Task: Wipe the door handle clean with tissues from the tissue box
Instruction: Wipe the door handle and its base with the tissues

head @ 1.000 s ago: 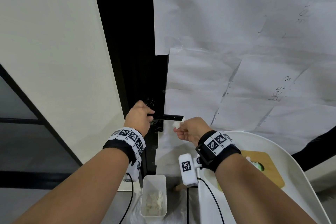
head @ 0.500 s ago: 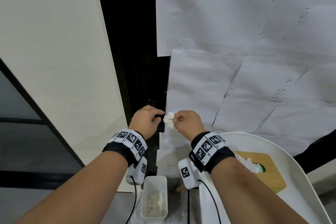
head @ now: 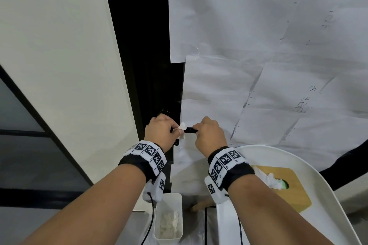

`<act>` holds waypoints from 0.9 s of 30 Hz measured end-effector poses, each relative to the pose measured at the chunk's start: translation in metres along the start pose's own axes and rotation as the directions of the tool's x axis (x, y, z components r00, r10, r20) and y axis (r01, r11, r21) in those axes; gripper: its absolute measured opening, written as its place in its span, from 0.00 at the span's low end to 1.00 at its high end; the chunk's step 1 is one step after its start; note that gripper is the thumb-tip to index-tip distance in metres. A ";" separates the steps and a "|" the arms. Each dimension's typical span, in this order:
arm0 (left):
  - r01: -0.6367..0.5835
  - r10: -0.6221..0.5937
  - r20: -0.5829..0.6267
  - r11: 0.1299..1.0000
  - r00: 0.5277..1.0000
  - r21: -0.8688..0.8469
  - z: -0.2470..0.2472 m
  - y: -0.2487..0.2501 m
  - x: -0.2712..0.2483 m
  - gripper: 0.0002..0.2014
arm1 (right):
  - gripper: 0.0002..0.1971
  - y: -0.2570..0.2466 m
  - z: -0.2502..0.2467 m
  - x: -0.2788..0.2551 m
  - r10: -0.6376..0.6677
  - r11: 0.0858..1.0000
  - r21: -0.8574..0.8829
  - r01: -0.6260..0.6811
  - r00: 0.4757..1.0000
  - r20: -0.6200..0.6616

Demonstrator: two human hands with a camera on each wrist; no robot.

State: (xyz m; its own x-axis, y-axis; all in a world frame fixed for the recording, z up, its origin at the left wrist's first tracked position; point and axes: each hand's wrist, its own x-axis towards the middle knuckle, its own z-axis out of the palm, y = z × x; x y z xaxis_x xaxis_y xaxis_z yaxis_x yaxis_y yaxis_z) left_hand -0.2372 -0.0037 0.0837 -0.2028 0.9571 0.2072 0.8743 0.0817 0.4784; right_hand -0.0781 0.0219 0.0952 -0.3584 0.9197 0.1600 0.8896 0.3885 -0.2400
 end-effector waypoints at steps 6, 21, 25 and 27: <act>-0.137 0.140 -0.122 0.990 0.983 0.031 0.007 0.003 0.002 0.07 | 0.20 0.000 -0.002 -0.003 -0.034 0.998 -0.053 0.035 0.999 0.022; -0.281 0.312 -0.032 0.892 0.950 0.354 0.013 0.013 0.003 0.07 | 0.11 -0.005 0.003 0.005 -0.053 0.998 -0.023 0.054 0.998 0.028; -0.299 0.350 -0.042 0.852 0.936 0.429 0.007 0.006 0.003 0.05 | 0.10 -0.004 0.004 0.006 -0.045 0.999 -0.028 0.045 0.999 0.022; -0.305 0.362 -0.058 0.853 0.930 0.424 0.001 -0.007 0.002 0.06 | 0.09 -0.004 0.005 0.007 -0.041 0.999 -0.020 0.041 0.999 0.023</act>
State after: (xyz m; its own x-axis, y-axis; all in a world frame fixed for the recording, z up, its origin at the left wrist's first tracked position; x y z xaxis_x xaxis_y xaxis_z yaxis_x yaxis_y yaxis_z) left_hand -0.2430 -0.0025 0.0804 0.1020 0.9037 0.4158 0.9944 -0.1043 -0.0171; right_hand -0.0857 0.0271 0.0928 -0.4008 0.9042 0.1475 0.8797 0.4248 -0.2136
